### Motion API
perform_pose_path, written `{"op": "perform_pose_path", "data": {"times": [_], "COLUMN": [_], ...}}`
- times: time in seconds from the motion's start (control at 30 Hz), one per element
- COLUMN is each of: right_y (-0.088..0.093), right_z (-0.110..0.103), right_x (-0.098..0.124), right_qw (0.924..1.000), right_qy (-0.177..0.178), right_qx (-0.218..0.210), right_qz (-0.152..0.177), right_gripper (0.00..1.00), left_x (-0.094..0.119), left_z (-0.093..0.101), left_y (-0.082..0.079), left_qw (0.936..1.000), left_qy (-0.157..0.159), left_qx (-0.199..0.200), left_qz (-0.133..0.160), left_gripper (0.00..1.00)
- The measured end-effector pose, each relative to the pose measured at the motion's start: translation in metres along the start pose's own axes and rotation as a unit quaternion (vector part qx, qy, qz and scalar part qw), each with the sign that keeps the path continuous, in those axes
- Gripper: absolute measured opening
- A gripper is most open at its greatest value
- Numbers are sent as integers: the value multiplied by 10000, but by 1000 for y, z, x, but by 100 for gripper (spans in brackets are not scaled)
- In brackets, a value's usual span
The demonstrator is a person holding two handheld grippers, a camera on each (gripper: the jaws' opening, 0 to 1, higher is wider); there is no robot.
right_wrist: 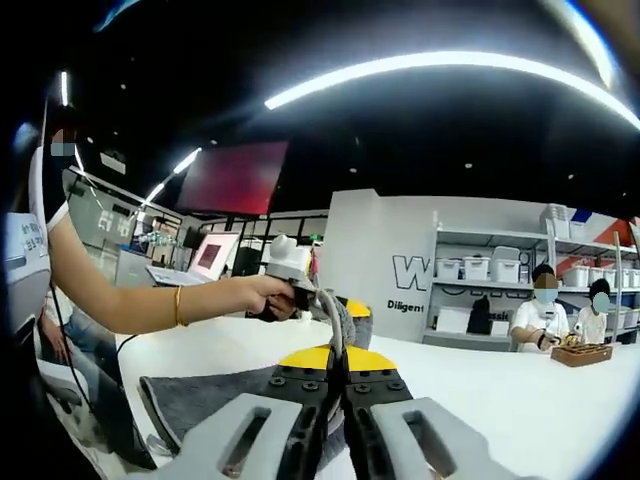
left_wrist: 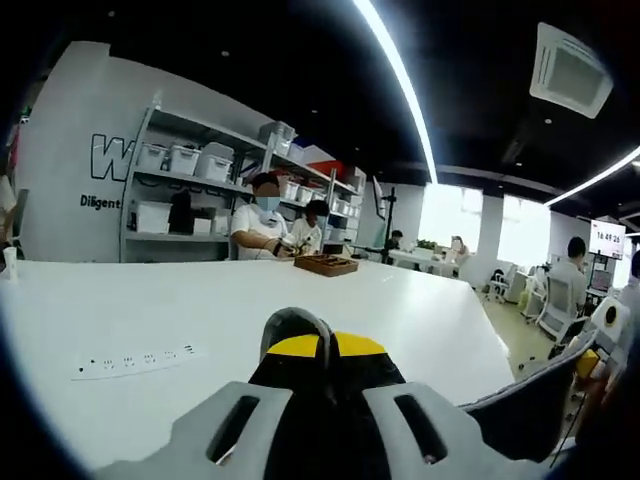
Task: Open the folded towel by lifting each exposed corner and separating the folded layers until the towel lies flat within the target outline without major curled edges
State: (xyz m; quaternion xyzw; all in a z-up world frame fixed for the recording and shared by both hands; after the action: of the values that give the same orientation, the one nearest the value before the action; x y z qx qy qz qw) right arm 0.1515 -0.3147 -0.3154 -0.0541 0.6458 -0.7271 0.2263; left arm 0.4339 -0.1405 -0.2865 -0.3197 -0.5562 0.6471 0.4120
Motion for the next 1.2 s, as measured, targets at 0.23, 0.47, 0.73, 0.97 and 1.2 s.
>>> {"op": "perform_pose_path", "data": {"times": [0.23,0.47,0.73,0.97,1.2], "right_y": [0,1,4,6,7], "right_z": [12,22,33,38,44], "right_x": [8,15,25,31,39], "right_qw": [9999,9994,9985,9978,9967], "right_qy": [167,343,552,651,810], "right_qx": [20,2,-1,-1,-22], "right_qz": [8,2,-49,-82,-80], "right_gripper": [0,0,0,0,0], "left_x": [-20,-38,-60,-72,-83], "left_z": [9,17,27,33,42], "left_y": [-4,-4,0,-5,-7], "left_qw": [9999,9997,9993,9988,9981], "left_qy": [136,249,374,479,603], "left_qx": [-8,-3,-26,-43,-142], "left_qz": [11,25,-42,-30,-41], "left_gripper": [2,2,2,2,2]}}
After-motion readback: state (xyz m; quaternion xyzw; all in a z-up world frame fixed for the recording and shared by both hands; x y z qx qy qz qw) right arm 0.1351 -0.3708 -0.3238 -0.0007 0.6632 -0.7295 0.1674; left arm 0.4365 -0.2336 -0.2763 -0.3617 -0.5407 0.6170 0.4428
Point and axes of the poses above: the point that each gripper's makers call its tool centre point, and the gripper's own axes: x roughly backward along the fingers, z roughly to its right, y roughly out of its underside, the point moved 9 cm from there along x, roughly backward along the fingers, and after that the axes turned 4 degrees about y, right-handed, at the moved point
